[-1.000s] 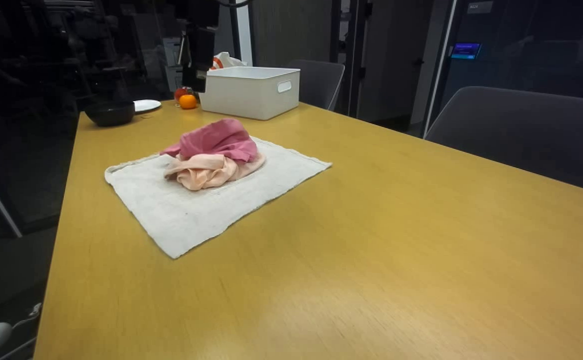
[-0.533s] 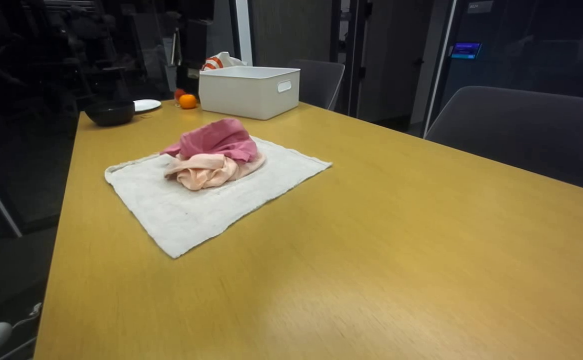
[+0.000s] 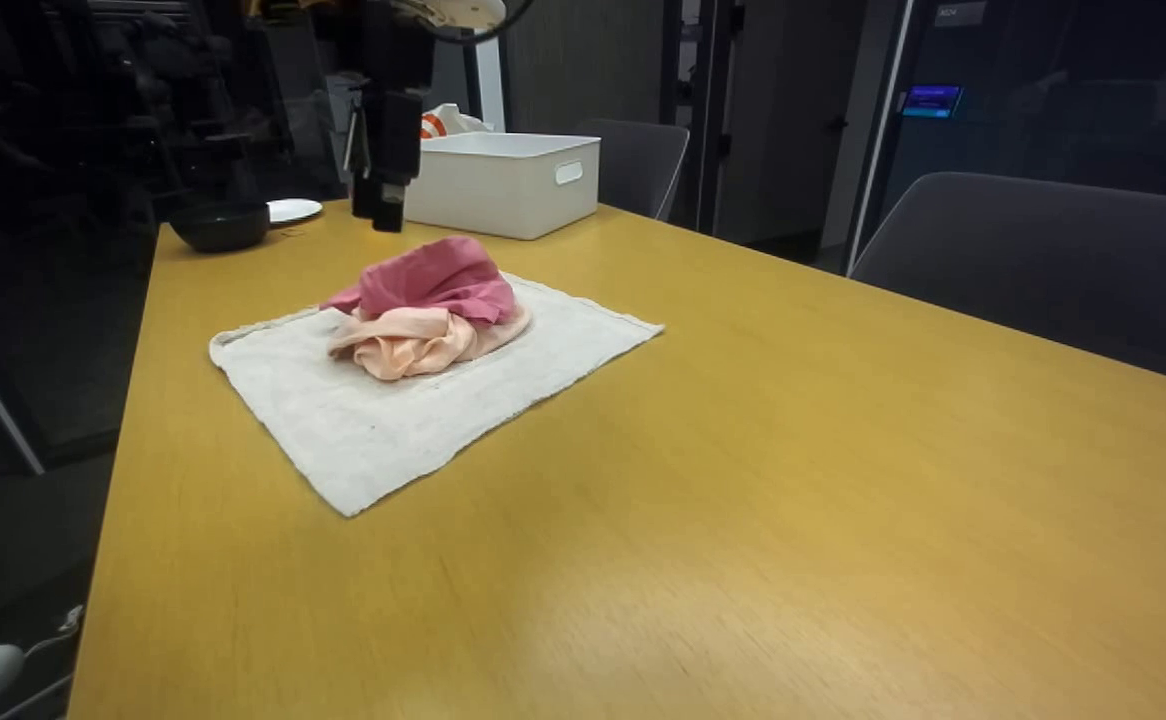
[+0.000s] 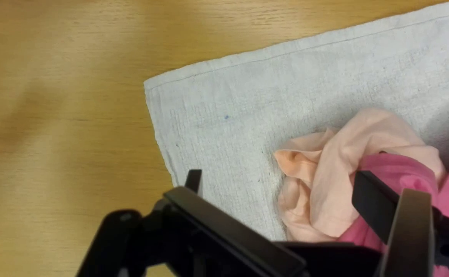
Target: Put the colored cloths on the white cloth then fold it
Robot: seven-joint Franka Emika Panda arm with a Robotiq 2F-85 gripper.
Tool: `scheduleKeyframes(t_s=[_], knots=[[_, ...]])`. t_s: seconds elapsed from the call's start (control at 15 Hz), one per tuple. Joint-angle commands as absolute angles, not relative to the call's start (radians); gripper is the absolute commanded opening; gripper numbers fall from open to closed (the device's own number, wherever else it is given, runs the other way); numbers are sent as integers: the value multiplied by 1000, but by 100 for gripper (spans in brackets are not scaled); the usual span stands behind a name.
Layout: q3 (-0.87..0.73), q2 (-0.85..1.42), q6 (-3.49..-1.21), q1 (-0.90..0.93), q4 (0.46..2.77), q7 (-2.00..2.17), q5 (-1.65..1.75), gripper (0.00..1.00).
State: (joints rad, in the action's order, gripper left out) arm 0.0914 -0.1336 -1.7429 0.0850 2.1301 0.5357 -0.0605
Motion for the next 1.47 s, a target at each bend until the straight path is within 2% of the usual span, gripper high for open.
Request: scheduleKeyframes(t_s=[0.0,0.47,0.8,1.07,1.33,1.4], knots=[[79,-211,-1896,67,2281,381,-61,100],[27,-303,-2100,30,2547,108,-41,100],[-1,-302,-2358,25,2711,-62,-15,100],[-4,-277,-2483,20,2791,-104,22,100],[-7,-215,-2554,21,2763,-135,40,100],[-10,-208,-2563,24,2762,-147,31,75]])
